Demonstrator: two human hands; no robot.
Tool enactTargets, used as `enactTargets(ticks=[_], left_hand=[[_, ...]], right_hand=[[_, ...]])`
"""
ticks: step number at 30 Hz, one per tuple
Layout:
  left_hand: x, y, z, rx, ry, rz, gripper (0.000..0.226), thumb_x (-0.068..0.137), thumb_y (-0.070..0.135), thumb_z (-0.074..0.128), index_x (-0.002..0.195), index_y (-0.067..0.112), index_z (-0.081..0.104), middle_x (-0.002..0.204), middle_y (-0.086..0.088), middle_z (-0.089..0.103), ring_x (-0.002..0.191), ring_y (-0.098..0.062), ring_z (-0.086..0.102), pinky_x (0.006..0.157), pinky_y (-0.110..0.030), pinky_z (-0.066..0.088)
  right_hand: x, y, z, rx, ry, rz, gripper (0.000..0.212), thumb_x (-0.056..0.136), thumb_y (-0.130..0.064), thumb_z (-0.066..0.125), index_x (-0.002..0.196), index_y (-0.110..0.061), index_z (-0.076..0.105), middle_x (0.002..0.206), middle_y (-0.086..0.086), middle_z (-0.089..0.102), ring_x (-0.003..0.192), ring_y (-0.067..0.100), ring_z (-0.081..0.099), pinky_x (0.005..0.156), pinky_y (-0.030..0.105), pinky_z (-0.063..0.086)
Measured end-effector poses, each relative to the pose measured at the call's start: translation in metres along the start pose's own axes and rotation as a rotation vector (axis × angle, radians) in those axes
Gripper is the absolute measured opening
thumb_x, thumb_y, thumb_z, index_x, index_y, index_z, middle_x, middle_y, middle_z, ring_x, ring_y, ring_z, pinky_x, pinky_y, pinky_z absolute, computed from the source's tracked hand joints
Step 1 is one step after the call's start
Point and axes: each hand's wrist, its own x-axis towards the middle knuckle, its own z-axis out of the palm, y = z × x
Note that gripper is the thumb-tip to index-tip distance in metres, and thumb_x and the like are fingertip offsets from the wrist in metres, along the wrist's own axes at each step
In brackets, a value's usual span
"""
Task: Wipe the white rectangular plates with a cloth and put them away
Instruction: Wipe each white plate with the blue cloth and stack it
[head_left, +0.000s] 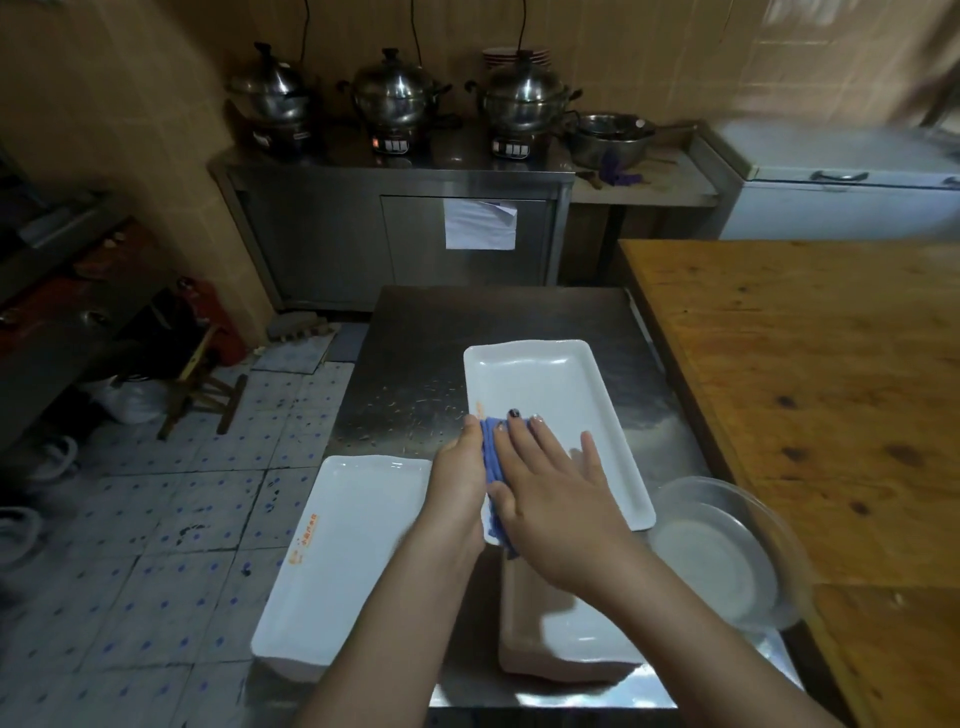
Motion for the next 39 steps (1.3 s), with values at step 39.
enactTargets(ticks=[39], left_hand=[[-0.009,-0.033,-0.005,0.313,-0.009,0.053,0.043,0.098,0.048,0.03,0.074,0.024,0.057,0.076,0.002,0.065,0.072,-0.019,0.065,0.072,-0.03,0.053]], right_hand=[[0.014,0.061,0.024,-0.094,0.034,0.245,0.054,0.101,-0.04,0.009,0.151,-0.028,-0.006,0.159,-0.003,-0.013,0.145,0.021,-0.017,0.11,0.052,-0.018]])
